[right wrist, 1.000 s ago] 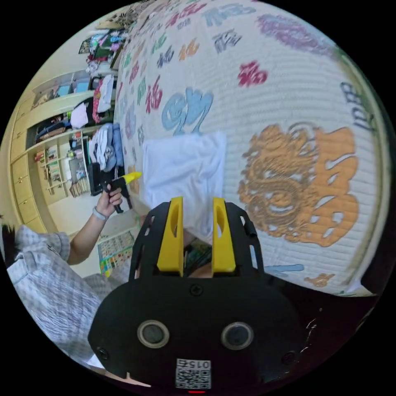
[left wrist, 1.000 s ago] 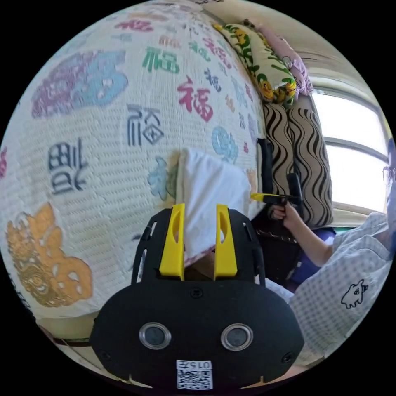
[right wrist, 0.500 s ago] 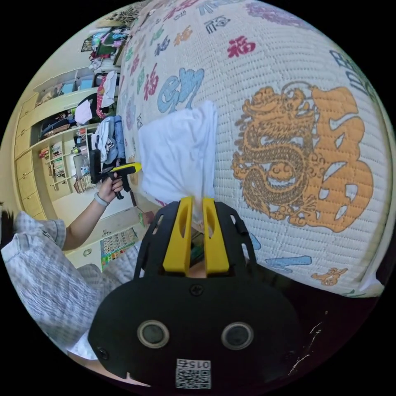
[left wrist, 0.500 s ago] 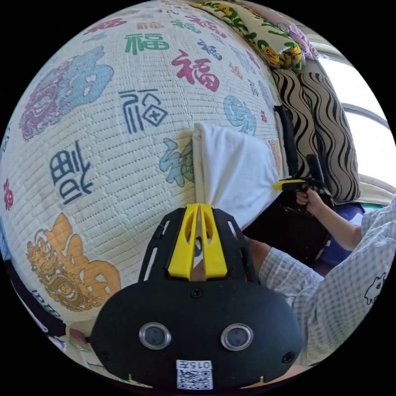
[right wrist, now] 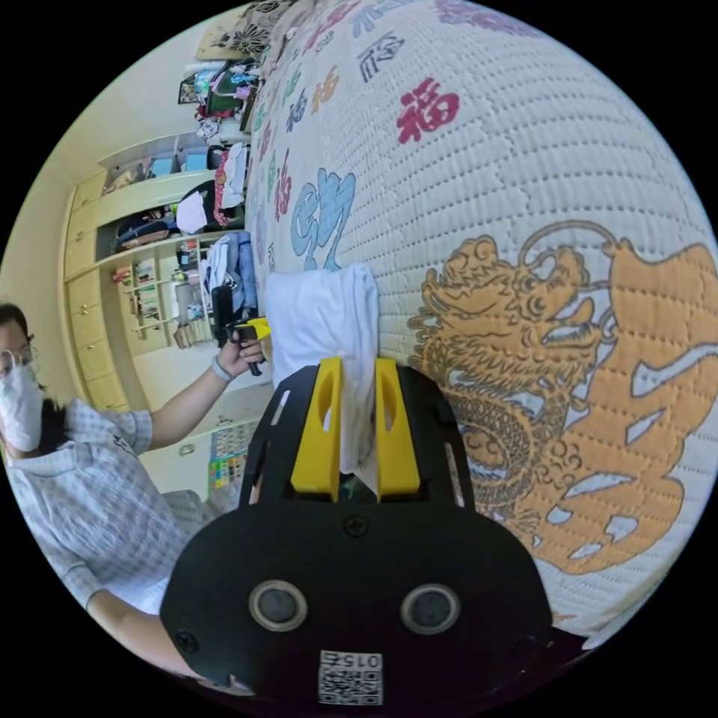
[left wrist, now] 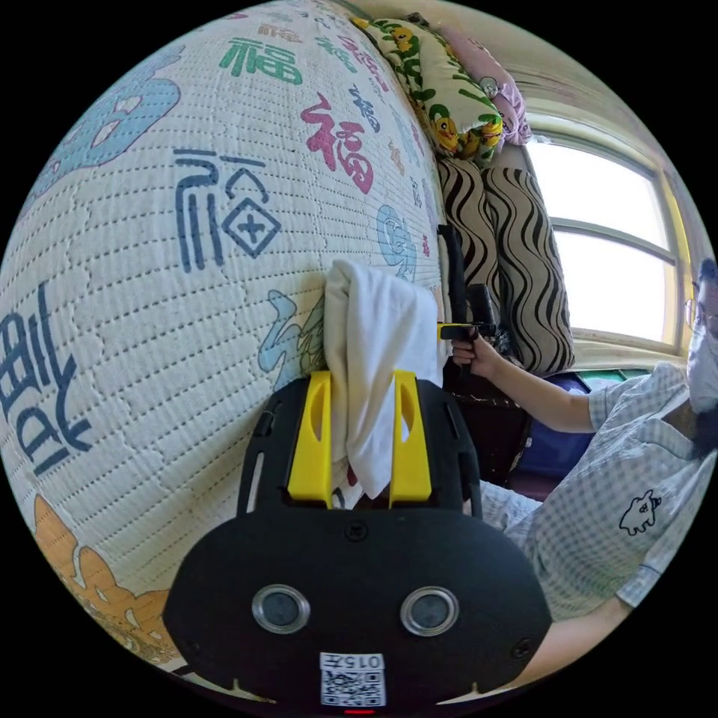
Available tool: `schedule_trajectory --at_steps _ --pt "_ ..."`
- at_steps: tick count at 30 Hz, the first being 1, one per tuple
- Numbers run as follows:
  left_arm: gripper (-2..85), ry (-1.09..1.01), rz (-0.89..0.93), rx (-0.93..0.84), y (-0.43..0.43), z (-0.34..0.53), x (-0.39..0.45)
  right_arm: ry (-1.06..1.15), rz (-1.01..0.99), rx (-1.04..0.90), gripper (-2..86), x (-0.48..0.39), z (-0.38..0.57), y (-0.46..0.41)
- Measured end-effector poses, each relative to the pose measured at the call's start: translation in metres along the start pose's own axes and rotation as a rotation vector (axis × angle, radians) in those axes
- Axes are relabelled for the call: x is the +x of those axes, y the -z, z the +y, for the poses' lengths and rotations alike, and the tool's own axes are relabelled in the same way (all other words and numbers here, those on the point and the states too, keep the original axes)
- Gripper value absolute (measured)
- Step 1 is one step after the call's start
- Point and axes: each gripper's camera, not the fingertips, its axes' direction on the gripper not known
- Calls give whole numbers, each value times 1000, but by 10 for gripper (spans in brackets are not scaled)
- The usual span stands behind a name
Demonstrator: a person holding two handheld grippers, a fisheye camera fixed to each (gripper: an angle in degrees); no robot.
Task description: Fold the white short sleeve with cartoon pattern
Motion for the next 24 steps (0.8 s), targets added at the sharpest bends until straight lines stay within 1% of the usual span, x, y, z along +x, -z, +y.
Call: schedule_trajectory --at_steps 3,5,7,9,10,11,14,17,20,22,24 --pt "106 4 -9 21 4 10 -1 -8 -89 -44 55 4 -10 -7" --pt "104 3 15 28 6 16 -2 2 -18 -75 51 -6 -18 -14" --pt "91 35 39 28 8 22 -4 -2 10 -87 48 -9 -21 -13" --pt "66 38 22 24 9 25 -4 -38 -28 -92 43 -6 -21 -9" --pt "42 37 67 25 9 29 -4 -65 -40 -88 37 -6 -20 -4" --pt "38 54 98 24 9 30 -5 -78 -23 -77 31 -10 -17 2" --pt "20 38 112 81 25 47 4 -40 -4 -56 19 -37 -10 19" --pt "13 1 103 133 52 74 28 38 -6 -60 13 -81 -8 29" --pt "9 -4 140 255 100 117 48 142 -45 -78 10 -136 -13 24" --pt "8 20 159 360 151 158 60 205 -80 -99 9 -170 -21 12" --pt "8 25 163 425 193 190 69 281 -122 -124 9 -206 -31 -6"
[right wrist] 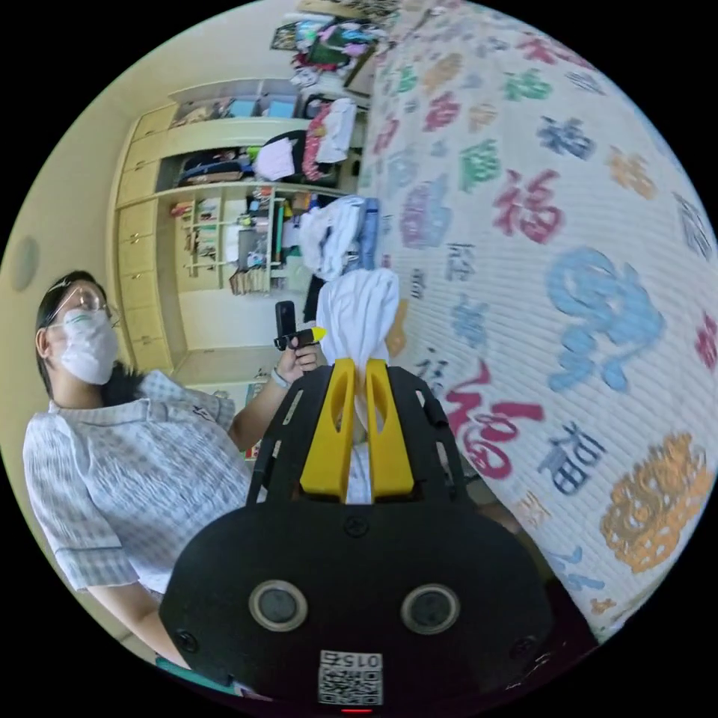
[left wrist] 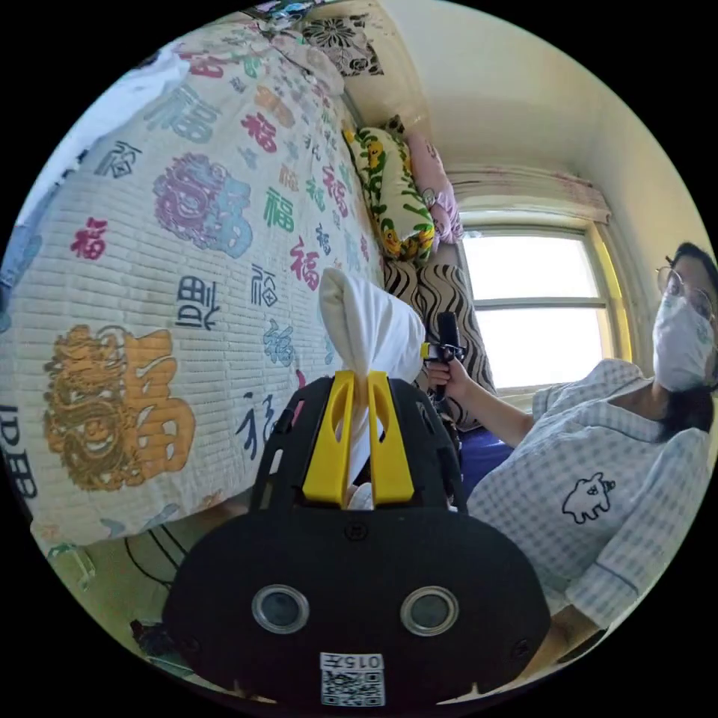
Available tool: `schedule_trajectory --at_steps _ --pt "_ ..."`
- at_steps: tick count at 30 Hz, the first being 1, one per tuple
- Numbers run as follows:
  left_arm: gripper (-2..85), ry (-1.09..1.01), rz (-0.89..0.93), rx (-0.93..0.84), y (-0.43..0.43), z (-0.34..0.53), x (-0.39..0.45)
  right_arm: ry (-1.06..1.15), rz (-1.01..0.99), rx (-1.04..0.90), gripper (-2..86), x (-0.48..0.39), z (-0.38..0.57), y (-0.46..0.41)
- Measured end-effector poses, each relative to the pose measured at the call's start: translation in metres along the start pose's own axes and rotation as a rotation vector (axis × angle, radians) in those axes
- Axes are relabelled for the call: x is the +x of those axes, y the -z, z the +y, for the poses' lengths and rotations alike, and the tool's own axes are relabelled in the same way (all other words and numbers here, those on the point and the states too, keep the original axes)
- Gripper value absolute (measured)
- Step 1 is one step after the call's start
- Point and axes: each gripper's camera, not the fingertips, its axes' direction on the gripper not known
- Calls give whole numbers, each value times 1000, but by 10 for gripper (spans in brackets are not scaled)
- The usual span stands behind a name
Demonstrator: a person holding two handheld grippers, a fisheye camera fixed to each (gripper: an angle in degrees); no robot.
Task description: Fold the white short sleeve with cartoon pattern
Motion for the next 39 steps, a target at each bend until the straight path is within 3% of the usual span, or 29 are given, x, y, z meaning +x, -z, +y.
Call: schedule_trajectory --at_steps 7,12,16,19,25,30,39 --pt "8 40 -314 97 204 22 39 184 -215 -135 9 -76 -105 -156" --pt "14 238 -606 93 289 11 6 155 -189 -132 14 -95 -155 -281" --pt "33 407 -806 40 290 -2 -30 75 1 -168 30 -88 -180 -348" --pt "51 438 -908 68 274 -5 -18 41 -31 -132 51 -80 -179 -342" --pt "58 247 -1163 236 224 21 83 72 134 -167 61 -57 -122 -258" --pt "58 -14 -919 280 135 23 144 -182 359 -69 69 -18 -28 -152" --pt "81 -236 -260 -306 -178 -78 178 -684 689 354 81 11 173 42"
